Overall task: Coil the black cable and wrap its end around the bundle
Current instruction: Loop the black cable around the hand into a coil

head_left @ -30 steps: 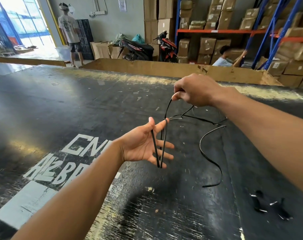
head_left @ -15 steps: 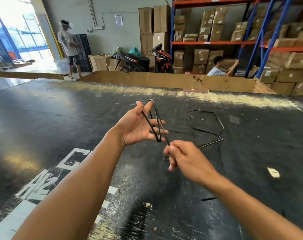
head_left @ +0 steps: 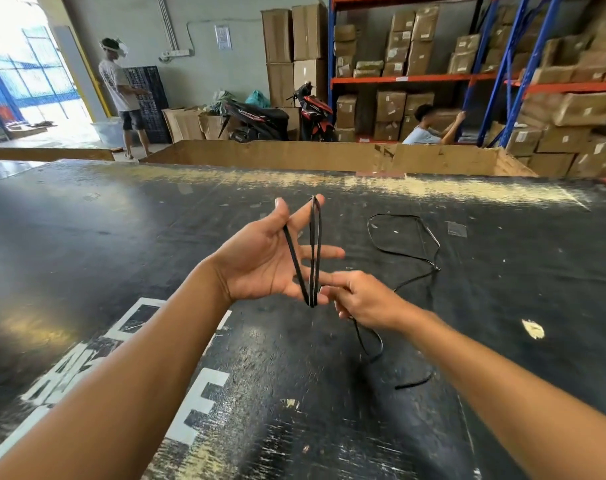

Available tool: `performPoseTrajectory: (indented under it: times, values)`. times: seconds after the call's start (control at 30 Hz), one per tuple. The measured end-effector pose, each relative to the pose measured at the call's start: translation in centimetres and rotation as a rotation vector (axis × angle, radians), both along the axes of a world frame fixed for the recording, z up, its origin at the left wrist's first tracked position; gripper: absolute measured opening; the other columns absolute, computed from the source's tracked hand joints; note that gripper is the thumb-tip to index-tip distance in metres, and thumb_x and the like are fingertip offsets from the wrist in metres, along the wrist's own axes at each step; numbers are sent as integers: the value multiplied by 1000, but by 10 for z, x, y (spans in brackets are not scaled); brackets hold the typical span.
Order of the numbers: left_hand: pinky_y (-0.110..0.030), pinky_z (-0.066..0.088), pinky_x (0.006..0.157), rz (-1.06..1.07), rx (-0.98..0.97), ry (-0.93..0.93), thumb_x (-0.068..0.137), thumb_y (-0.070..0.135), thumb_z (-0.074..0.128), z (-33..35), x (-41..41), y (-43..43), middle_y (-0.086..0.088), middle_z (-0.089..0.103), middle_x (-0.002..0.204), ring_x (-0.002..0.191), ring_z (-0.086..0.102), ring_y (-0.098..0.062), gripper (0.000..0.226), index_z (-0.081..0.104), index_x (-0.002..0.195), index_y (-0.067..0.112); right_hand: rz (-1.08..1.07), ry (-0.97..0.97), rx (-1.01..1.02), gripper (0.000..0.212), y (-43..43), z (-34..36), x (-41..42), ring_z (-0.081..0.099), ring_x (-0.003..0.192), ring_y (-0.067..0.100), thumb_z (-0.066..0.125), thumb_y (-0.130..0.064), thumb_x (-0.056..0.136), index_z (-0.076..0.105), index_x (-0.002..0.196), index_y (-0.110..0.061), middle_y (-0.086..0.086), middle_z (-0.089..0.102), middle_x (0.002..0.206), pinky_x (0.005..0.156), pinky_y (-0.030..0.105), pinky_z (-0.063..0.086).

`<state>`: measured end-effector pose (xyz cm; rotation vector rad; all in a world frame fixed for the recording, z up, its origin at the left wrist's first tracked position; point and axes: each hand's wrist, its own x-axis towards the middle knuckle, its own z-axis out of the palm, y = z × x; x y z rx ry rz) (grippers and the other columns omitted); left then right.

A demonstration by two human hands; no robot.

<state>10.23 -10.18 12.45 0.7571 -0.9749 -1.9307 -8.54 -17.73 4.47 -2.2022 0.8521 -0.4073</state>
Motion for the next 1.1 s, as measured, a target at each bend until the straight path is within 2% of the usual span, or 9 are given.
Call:
performPoseTrajectory:
  times: [0.07,0.13,0.23,0.4,0.57,0.77,0.97,1.03,1.1]
  values:
    - [-67,42,95,-5,10,-14,91,70,23,-5,-1,2,-24,35,153,129,44,-55,55,41,140,53,89,212,-174,26,-14,16,5,64,80,20,48,-21,94,58,75,-34,-9,64,78,69,31,45]
    - [-67,42,95,2,14,-16,91,70,23,-7,0,3,-23,38,152,130,43,-54,55,40,140,54,128,407,-302,18,-24,30,9,63,91,26,46,-22,94,61,87,-30,-7,67,94,73,34,46]
    - [-67,42,96,-21,-8,-15,90,70,23,-6,2,6,-21,39,152,132,40,-54,56,38,141,54,127,513,-458,19,-41,50,12,64,106,25,46,-19,94,62,102,-28,-2,69,116,86,39,50]
    - [-68,40,96,-96,2,-15,90,71,22,-4,4,16,-18,34,156,134,36,-56,56,37,142,55,33,543,-599,26,-72,89,4,57,91,24,45,-6,91,50,84,-31,-3,58,92,76,35,44]
    - [-67,41,95,-128,65,-116,88,72,22,-16,-5,20,-16,35,155,133,40,-53,56,37,140,58,23,509,-771,21,-81,123,5,58,85,22,52,-16,95,56,82,-31,-4,57,86,73,35,43]
    - [-66,43,95,-121,185,-282,86,74,25,-36,-11,12,-14,30,157,131,45,-49,56,35,139,60,41,547,-987,14,-75,157,6,55,101,21,52,-23,97,65,98,-28,-5,57,89,91,45,42]
    - [-71,35,101,145,246,-345,89,74,20,-40,8,-3,-16,31,153,127,46,-53,50,46,129,59,-48,622,-917,26,-56,176,-11,51,118,26,49,-43,96,70,102,-29,4,67,105,105,53,33]
    - [-71,34,101,242,225,-345,91,72,17,-35,15,-10,-17,44,138,123,48,-54,50,47,127,54,-20,561,-818,27,-41,175,-13,56,99,20,50,-42,96,65,78,-27,-6,61,84,101,49,35]
    - [-71,34,101,341,175,-322,93,69,15,-25,19,-19,-18,52,120,119,50,-55,50,53,116,47,-3,490,-671,34,-23,166,-13,53,73,9,52,-39,96,56,66,-26,-16,51,70,83,35,40]
